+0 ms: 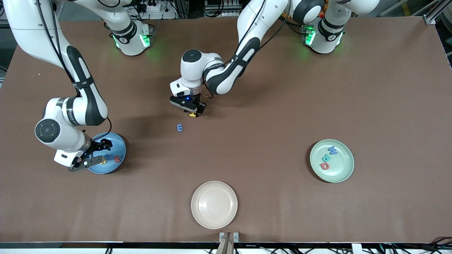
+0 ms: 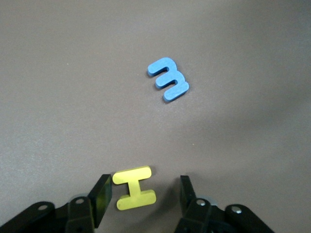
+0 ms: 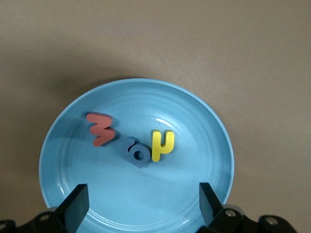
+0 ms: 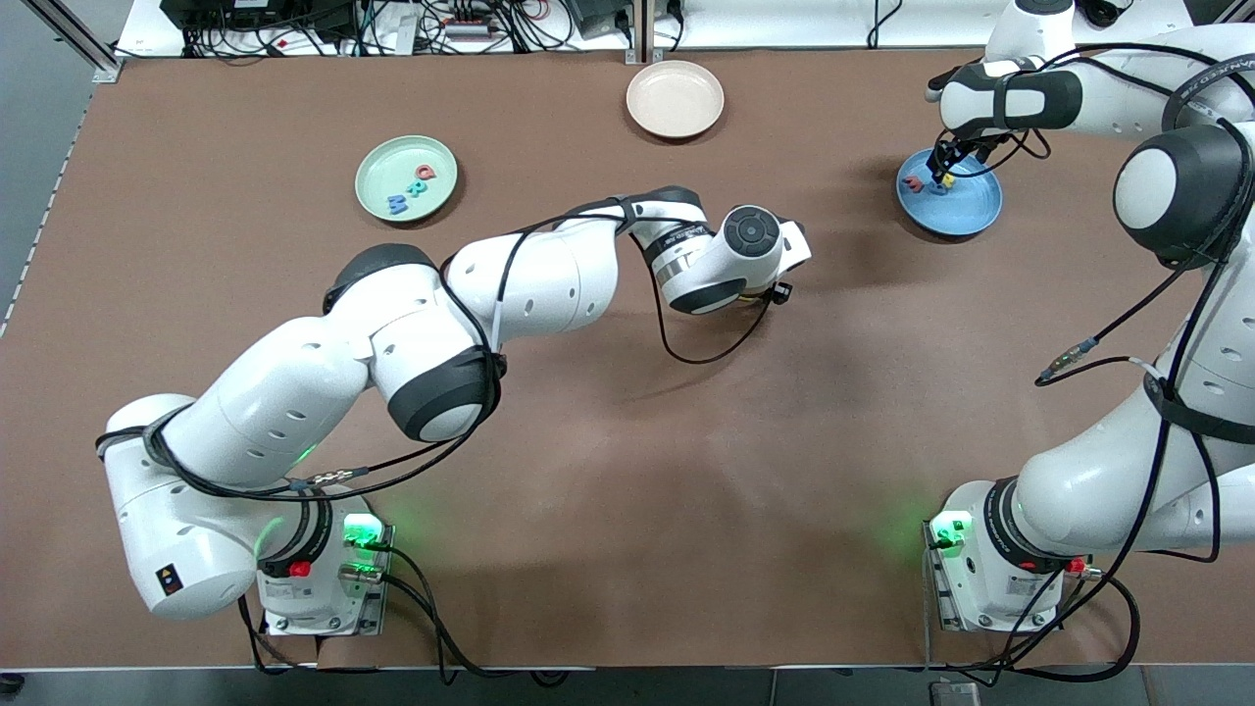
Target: Sort upper and lower case letters into plates
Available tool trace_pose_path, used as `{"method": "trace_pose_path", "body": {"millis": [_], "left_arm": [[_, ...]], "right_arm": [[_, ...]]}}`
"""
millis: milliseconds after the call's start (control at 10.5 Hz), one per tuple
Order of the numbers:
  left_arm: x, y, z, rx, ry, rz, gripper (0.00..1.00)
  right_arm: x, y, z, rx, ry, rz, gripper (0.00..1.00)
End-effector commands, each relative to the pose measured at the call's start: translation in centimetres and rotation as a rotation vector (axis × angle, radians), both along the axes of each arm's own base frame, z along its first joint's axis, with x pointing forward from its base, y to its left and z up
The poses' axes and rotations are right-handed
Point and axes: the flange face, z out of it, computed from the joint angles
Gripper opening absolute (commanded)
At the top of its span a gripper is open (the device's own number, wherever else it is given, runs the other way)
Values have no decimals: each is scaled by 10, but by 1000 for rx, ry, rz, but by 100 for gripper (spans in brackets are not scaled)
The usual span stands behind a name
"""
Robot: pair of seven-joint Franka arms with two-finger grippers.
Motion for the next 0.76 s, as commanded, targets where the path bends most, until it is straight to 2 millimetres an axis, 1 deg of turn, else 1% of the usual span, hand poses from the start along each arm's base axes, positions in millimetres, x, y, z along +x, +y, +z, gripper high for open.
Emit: {"method": "trace_pose_path", "body": {"millis": [0, 191, 382, 477, 573, 668], "left_arm": [[0, -3, -3, 8, -30, -21, 52], [-4, -5, -3, 16, -45, -42, 25], [-4, -5, -3, 16, -45, -42, 7], [-2, -5, -2, 16, -48, -41, 0], [-2, -5, 3, 14, -49, -37, 0], [6, -2, 21, 24, -49, -20, 0]], "right_arm": [[-5, -2, 3, -1, -5, 3, 100], [-5, -2, 3, -1, -3, 2, 100], [-5, -2, 3, -1, -3, 2, 100], [-5, -2, 3, -1, -3, 2, 100], [-5, -2, 3, -1, -3, 2, 100], [-5, -2, 3, -2, -2, 2, 100]]}}
